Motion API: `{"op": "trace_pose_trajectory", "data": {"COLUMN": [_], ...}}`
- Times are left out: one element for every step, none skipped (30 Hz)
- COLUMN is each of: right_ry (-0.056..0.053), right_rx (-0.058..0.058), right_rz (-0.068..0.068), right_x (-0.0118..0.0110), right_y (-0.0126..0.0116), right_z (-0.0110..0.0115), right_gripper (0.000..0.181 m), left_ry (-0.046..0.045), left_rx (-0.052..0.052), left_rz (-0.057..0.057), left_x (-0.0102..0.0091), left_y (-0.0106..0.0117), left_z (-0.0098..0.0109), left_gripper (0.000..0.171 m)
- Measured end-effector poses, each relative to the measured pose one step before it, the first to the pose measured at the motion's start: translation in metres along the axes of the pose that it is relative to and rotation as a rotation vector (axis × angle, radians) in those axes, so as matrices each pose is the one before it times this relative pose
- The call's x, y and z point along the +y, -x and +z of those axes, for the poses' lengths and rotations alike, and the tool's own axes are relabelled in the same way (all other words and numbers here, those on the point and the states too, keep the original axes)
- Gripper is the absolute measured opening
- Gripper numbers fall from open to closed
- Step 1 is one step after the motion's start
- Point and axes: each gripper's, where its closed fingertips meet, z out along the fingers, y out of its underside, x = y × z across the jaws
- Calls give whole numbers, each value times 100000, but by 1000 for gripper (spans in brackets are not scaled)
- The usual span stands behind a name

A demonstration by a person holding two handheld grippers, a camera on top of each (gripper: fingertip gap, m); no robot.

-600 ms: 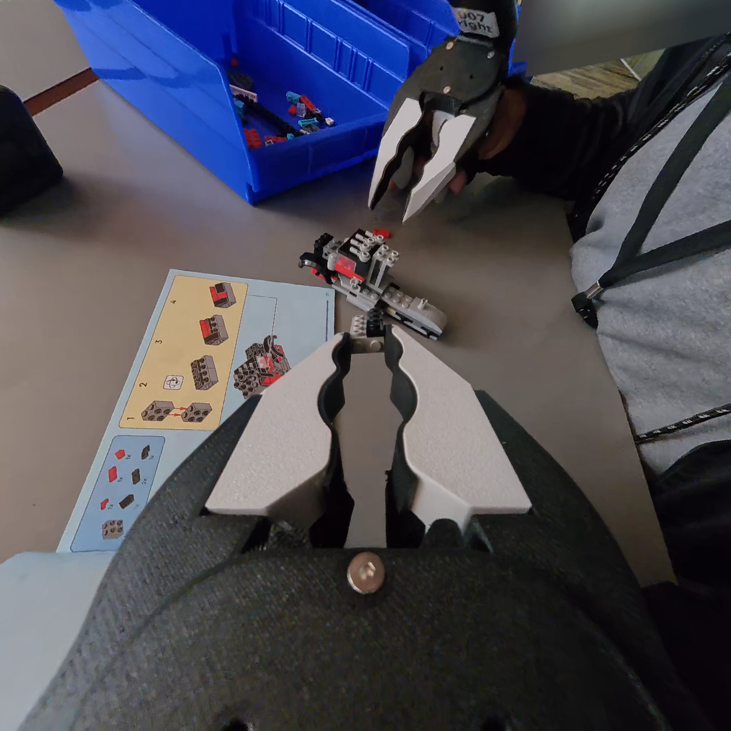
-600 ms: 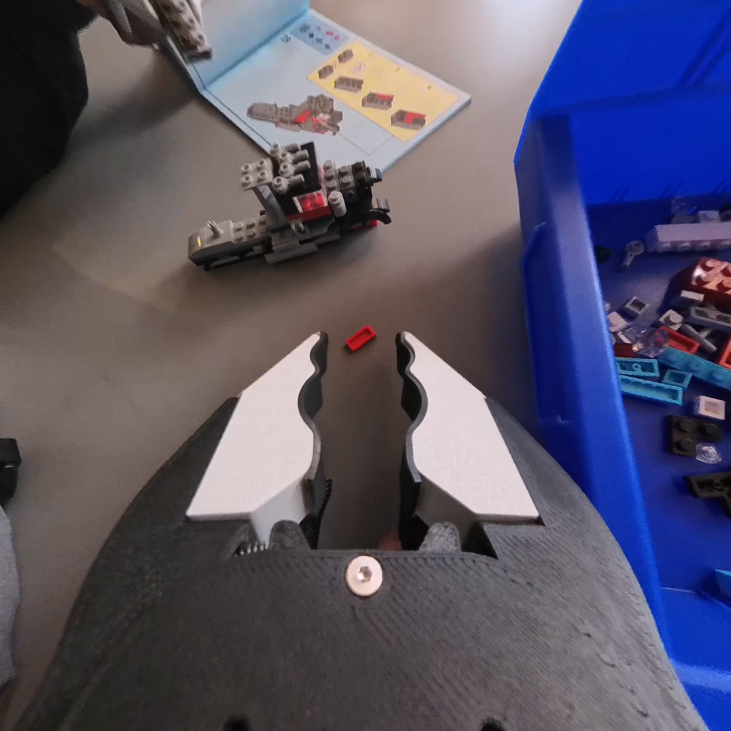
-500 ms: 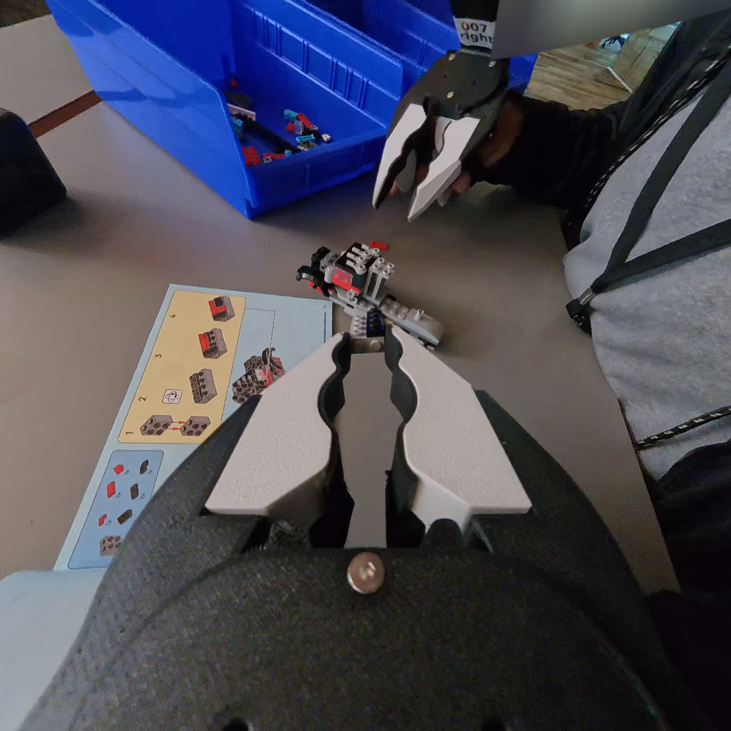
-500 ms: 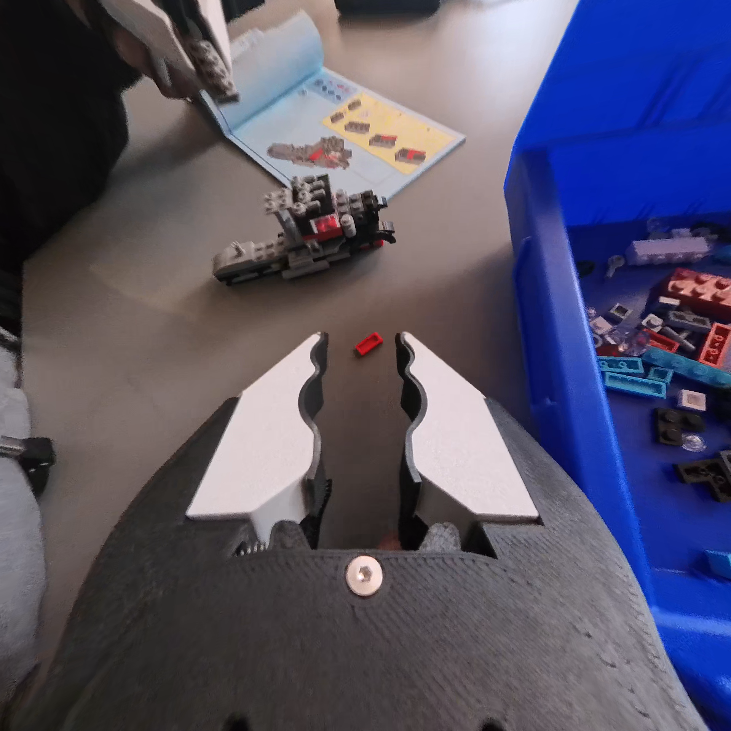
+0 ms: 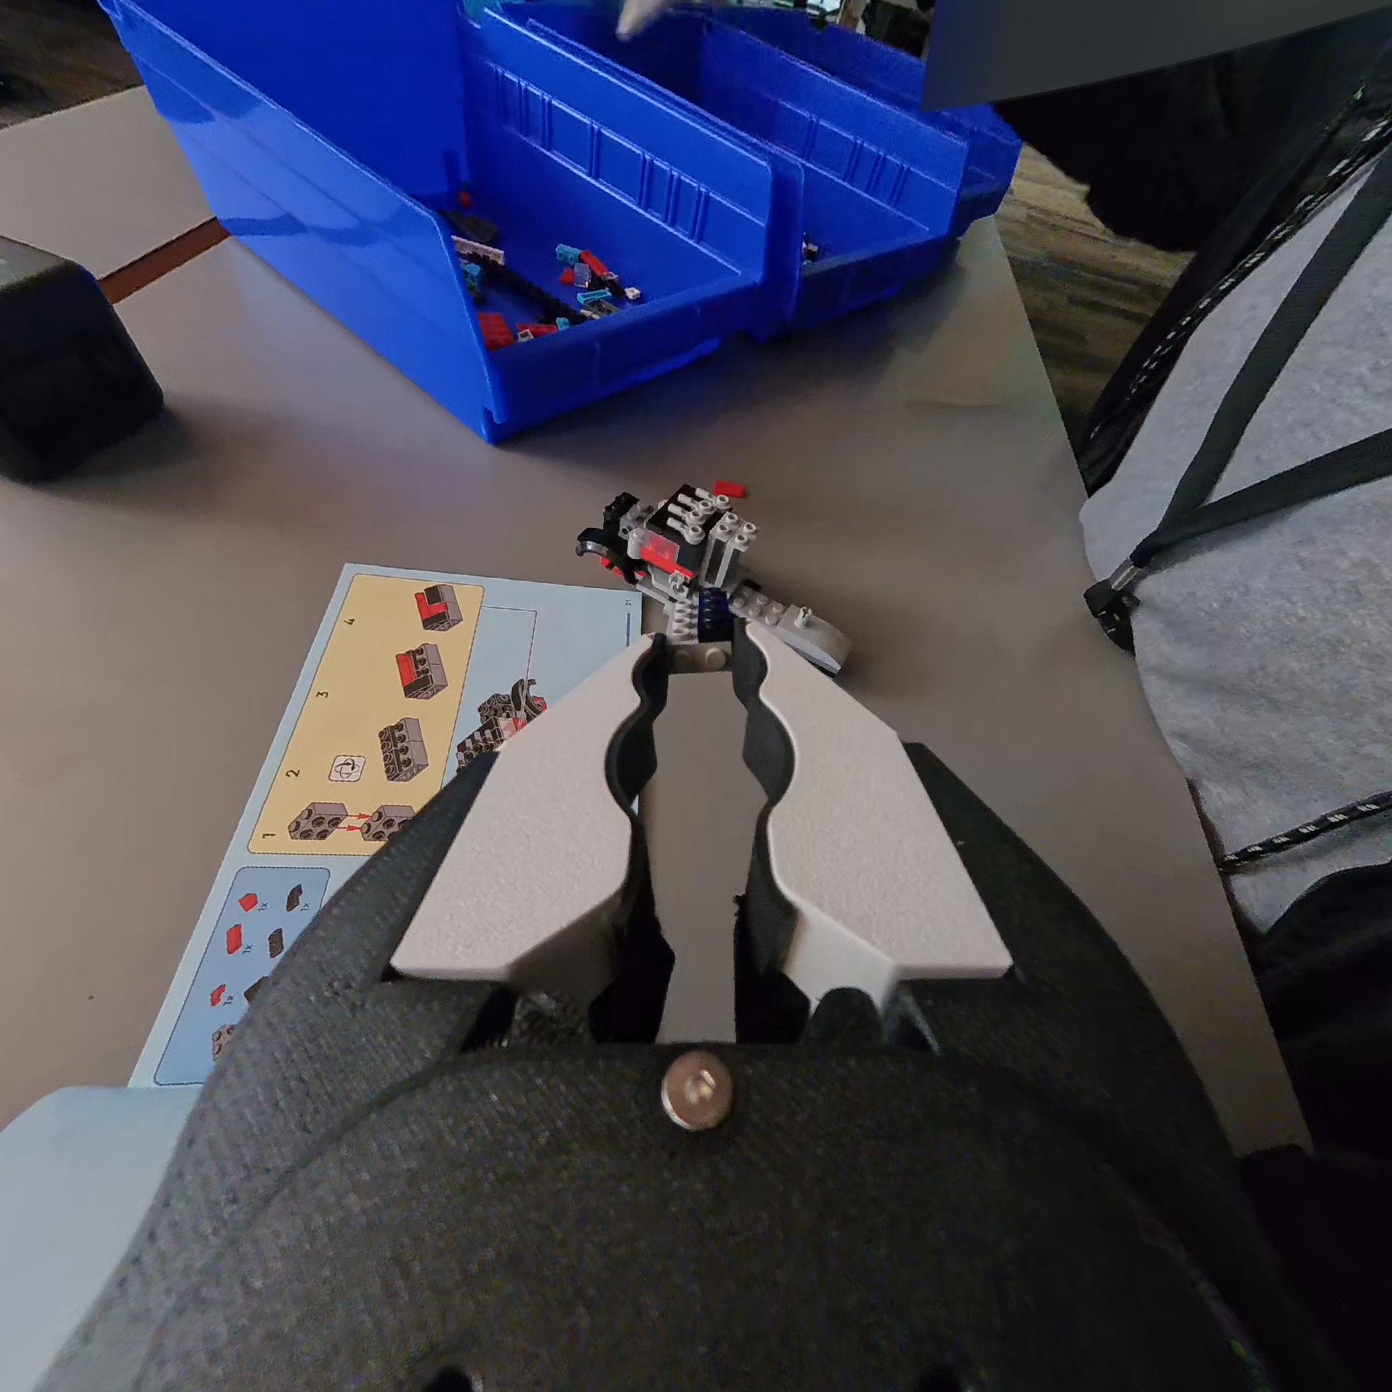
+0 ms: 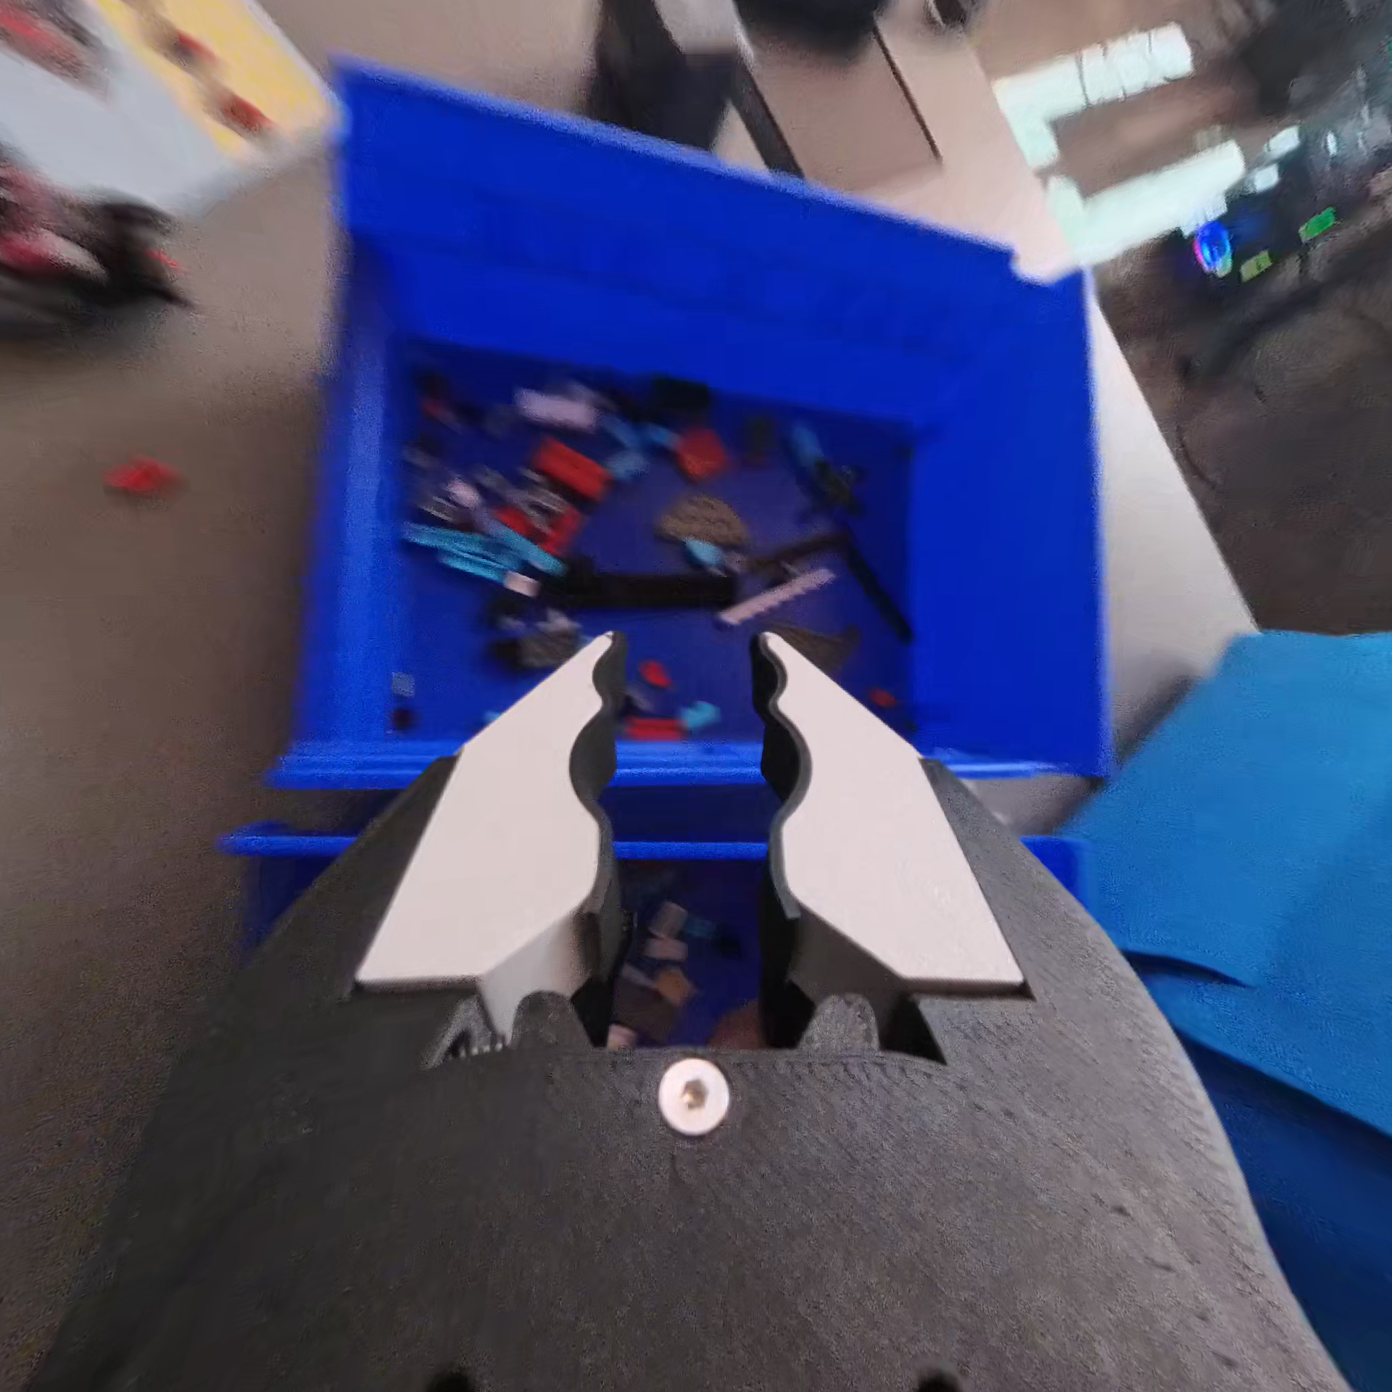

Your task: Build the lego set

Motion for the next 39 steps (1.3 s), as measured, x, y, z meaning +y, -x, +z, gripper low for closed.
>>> {"op": "trace_pose_trajectory", "data": {"right_ry": [6802, 4783, 1680, -1309, -3020, -3380, -3350, -2660, -1506, -782, -332, -163, -164, 38, 90, -116, -158, -543, -690, -216, 60, -16, -257, -318, -21, 382, 881, 1300, 1547, 1845, 2019, 1849, 1619, 1219, 627, -120, -289, -393, -639], "right_rx": [1962, 286, -1001, -2536, -3372, -2582, -1323, -1101, -947, -666, -372, -493, -822, -866, -384, 5, -98, -477, -693, -281, 273, 288, 38, -7, -137, -365, -506, -1022, -1592, -2150, -2735, -3820, -4279, -3788, -3411, -2834, -2059, -1099, -378], "right_rz": [-463, 582, 498, 88, -145, -403, -476, -450, -370, -271, -38, -24, -48, 104, 38, -135, -118, 43, 253, 294, 51, -78, 10, 13, -334, -815, -1439, -2497, -3795, -4595, -4618, -4274, -3650, -2961, -2505, -1890, -1413, -1045, -602], "right_x": [679, 284, -246, -693, -894, -872, -736, -512, -228, -52, 34, 58, 39, 53, 40, 20, 40, 18, 38, 125, 199, 193, 160, 132, 110, 78, -11, -115, -239, -262, -281, -308, -346, -411, -489, -561, -522, -430, -356], "right_y": [-1883, -1277, -605, 156, 716, 892, 886, 894, 824, 689, 506, 406, 356, 285, 171, 92, 122, 194, 233, 172, 82, 75, 93, 72, 73, 68, 21, 36, 44, 18, 24, 172, 294, 304, 388, 420, 390, 276, 180], "right_z": [793, 819, 656, 437, 256, 178, 170, 190, 210, 185, 112, 37, -29, -88, -168, -261, -334, -373, -370, -316, -273, -247, -201, -123, -41, 56, 167, 259, 349, 429, 512, 587, 607, 610, 567, 527, 456, 377, 296], "right_gripper": [35, 35, 36, 36, 35, 35, 35, 34, 34, 34, 34, 34, 33, 33, 33, 33, 33, 33, 33, 33, 33, 33, 33, 33, 32, 31, 30, 29, 28, 27, 27, 27, 27, 27, 28, 28, 28, 28, 28], "left_ry": [150, -88, -322, -290, -15, 102, -13, -158, -121, 11, 119, 172, 152, 140, 163, 151, 58, -17, -113, -184, -303, -333, -253, -181, -139, -148, -155, -139, 139, 287, 177, 20, -44, -110, -158, -88, 29, 214, 135], "left_rx": [23, 58, 51, 0, -225, -264, -167, -197, -246, -33, 118, -2, -130, -1, 38, 13, -135, -214, -68, -105, -292, -157, 73, -39, -22, 176, 165, 56, 0, -16, 71, 54, 11, 8, -16, 114, 185, 76, 57], "left_rz": [306, 346, 90, -84, -57, -98, -187, -255, -380, -383, -261, -275, -413, -396, -150, 35, 99, 52, 53, 88, 134, 60, 110, 257, 141, 76, 47, -58, -122, 81, 151, 125, 125, 50, -101, -146, -106, -117, -146], "left_x": [-8, -38, -57, -30, 26, 49, 39, 14, 32, 43, 69, 76, 64, 47, 34, 17, -17, -37, -59, -63, -109, -104, -90, -68, -56, -51, -34, -31, 17, 22, 9, -16, -16, -15, -19, 18, 32, 67, 43], "left_y": [-50, -53, -27, 16, 53, 67, 53, 84, 117, 68, 40, 56, 79, 54, 15, -7, 11, 17, -5, -4, 30, 7, -43, -21, -7, -29, -13, 8, 13, -8, -42, -40, -32, 2, 15, -1, 1, 22, 26], "left_z": [10, -6, -14, -13, -24, -26, -36, -27, -23, -8, 16, 12, 28, 42, 50, 53, 60, 62, 64, 58, 57, 63, 61, 82, 79, 86, 88, 81, 65, 57, 45, 10, 18, 8, 20, 27, 21, 36, 16], "left_gripper": [17, 17, 17, 17, 17, 17, 17, 17, 17, 17, 17, 17, 17, 17, 17, 17, 17, 17, 17, 17, 17, 17, 17, 17, 17, 17, 17, 17, 17, 17, 17, 17, 17, 17, 17, 17, 17, 17, 17]}}
